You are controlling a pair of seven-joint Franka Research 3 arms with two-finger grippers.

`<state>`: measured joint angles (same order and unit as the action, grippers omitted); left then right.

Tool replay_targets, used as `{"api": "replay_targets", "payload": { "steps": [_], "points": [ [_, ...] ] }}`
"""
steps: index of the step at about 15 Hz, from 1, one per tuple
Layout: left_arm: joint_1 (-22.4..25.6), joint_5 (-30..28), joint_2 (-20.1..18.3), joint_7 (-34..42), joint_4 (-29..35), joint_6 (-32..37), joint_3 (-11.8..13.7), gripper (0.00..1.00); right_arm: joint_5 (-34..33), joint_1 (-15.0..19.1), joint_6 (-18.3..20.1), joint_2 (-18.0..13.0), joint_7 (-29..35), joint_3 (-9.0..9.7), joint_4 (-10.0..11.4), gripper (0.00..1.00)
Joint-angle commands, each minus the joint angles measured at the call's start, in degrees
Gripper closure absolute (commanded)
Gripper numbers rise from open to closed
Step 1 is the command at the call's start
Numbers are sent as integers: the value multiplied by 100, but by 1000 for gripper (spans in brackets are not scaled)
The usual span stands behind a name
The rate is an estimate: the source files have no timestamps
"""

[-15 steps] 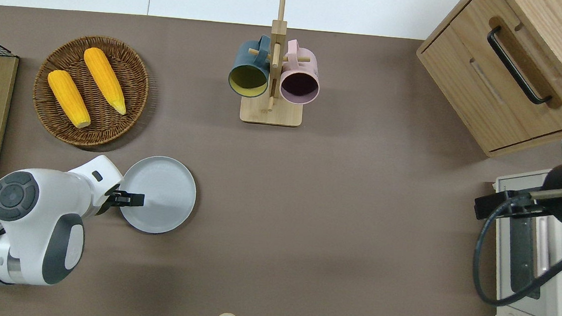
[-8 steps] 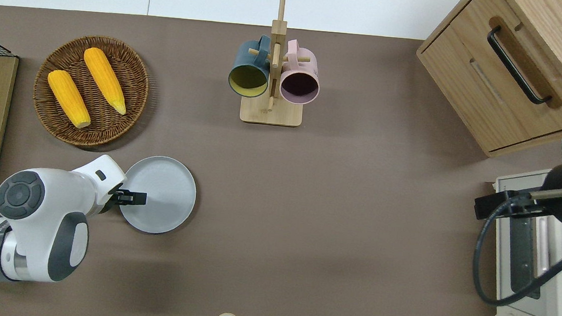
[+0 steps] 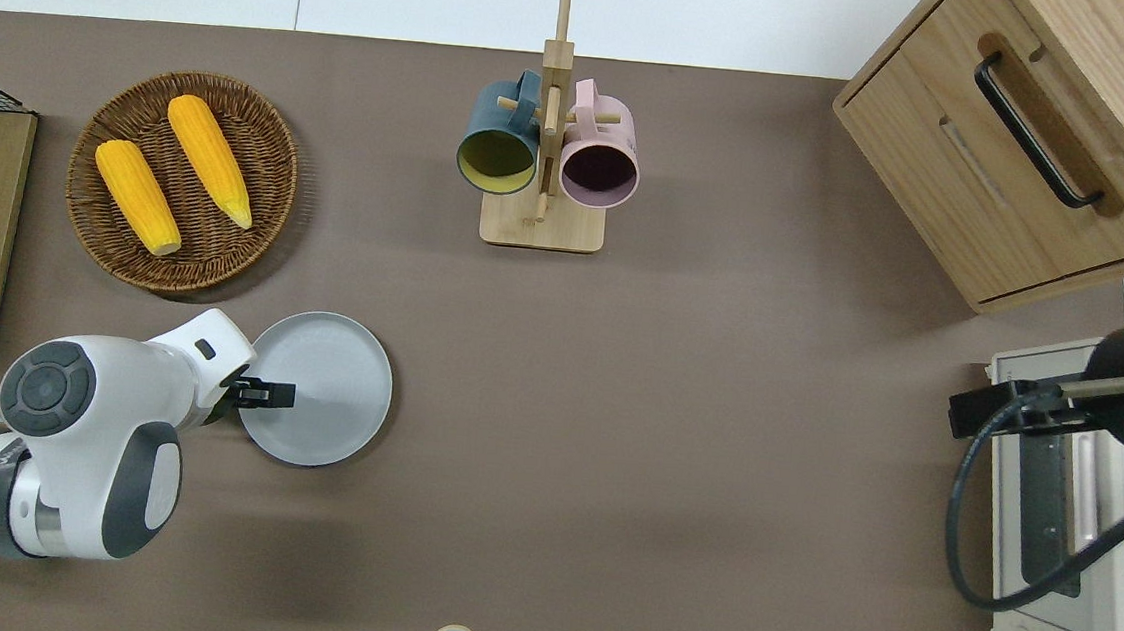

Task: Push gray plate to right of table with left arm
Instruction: 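Lower the left gripper onto the gray plate rim and hook it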

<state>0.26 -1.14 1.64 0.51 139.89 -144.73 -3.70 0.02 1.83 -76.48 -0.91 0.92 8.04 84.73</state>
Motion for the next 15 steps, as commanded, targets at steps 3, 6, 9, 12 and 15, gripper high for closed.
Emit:
{"api": "replay_targets", "payload": {
  "steps": [3,6,9,12,15],
  "points": [
    [-69,-26,47,28,83,-213,54,380,25,107,89,-14,66,92,-53,17],
    [-70,-26,47,19,83,-213,54,625,25,115,89,-14,75,92,-53,17],
    [-69,-26,47,19,74,-213,54,824,25,115,89,-14,66,92,-53,17],
    [-69,-26,47,-16,65,-213,54,956,25,115,89,-14,75,92,-53,17],
    [-78,-26,56,-60,48,-213,54,1000,25,115,89,-14,75,92,-53,17]
  ]
}}
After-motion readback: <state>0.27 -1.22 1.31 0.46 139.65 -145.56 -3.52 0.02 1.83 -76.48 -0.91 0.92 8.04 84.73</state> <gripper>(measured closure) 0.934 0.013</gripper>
